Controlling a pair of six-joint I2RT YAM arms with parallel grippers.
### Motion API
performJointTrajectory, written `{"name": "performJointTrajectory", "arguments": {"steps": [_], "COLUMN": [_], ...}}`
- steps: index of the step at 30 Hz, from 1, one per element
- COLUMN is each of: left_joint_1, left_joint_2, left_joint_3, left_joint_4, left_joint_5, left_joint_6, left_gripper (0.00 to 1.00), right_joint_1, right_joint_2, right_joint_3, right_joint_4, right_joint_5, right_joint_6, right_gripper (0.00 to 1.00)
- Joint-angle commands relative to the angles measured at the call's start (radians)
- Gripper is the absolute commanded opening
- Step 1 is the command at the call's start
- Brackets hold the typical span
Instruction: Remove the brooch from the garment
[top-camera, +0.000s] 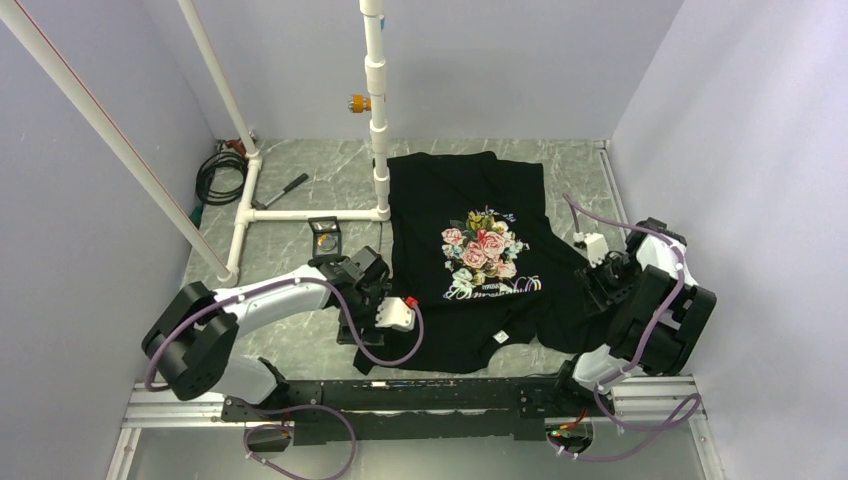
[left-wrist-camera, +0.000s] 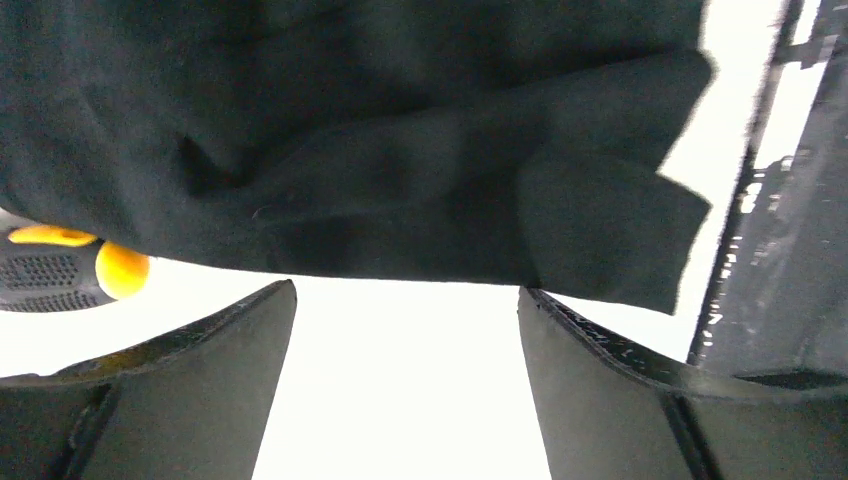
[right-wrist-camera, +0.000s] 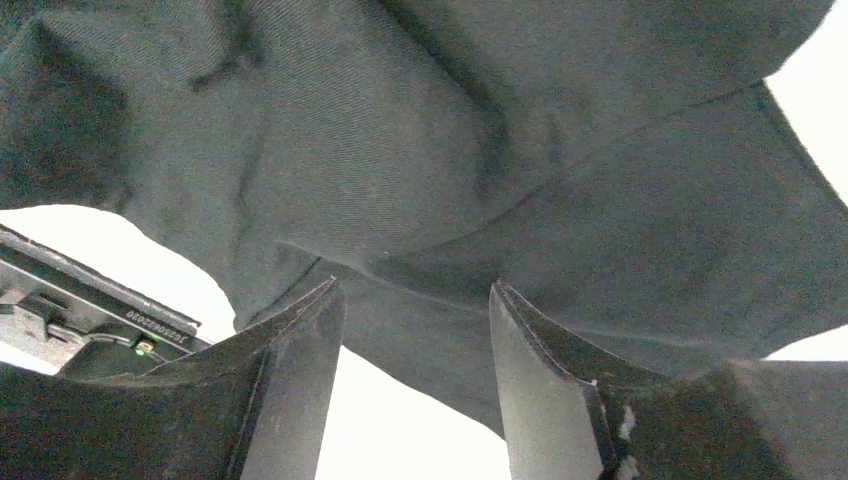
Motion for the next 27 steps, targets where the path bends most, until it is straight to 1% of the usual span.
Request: {"name": "performJointTrajectory", "arguments": {"steps": [1, 7, 9, 11, 13, 16, 19, 21, 24, 27], "left_joint_1": [-0.075, -0.102, -0.117, -0.123, -0.124, -0.124, -0.122, -0.119, -0.111, -0.105], "left_joint_2": [-0.075, -0.006, 0.034, 0.068, 0.085, 0.064, 0.009, -0.039, -0.103, -0.124], "left_joint_3": [-0.006, 0.002, -0.015, -0.027, -0.041, -0.077, -0.105, -0.116, -0.117, -0.109], "left_joint_4": [-0.049, 0.018, 0.053, 0.068, 0.06, 0.031, -0.025, -0.064, -0.132, -0.19], "left_joint_5": [0.021, 0.007, -0.011, -0.04, -0.062, -0.081, -0.108, -0.14, -0.169, -0.197], "left_joint_6": [-0.008, -0.058, -0.069, -0.07, -0.06, -0.032, -0.004, 0.016, 0.054, 0.071], "left_gripper": [0.89, 0.9, 0.87, 0.81, 0.72, 0.51, 0.27, 0.14, 0.0, 0.0], "right_joint_1": [0.008, 0.018, 0.018, 0.017, 0.016, 0.014, 0.013, 0.012, 0.011, 0.01], "right_joint_2": [0.006, 0.029, 0.046, 0.056, 0.057, 0.066, 0.075, 0.076, 0.063, 0.04], "right_joint_3": [-0.031, -0.087, -0.096, -0.102, -0.112, -0.122, -0.14, -0.157, -0.175, -0.189], "right_joint_4": [0.026, 0.087, 0.103, 0.121, 0.141, 0.156, 0.174, 0.182, 0.173, 0.158], "right_joint_5": [-0.043, -0.002, 0.017, 0.038, 0.06, 0.086, 0.125, 0.155, 0.191, 0.23], "right_joint_6": [0.006, 0.007, 0.004, -0.001, -0.008, -0.02, -0.038, -0.058, -0.084, -0.112], "right_gripper": [0.57, 0.56, 0.56, 0.56, 0.56, 0.56, 0.56, 0.55, 0.55, 0.55]}}
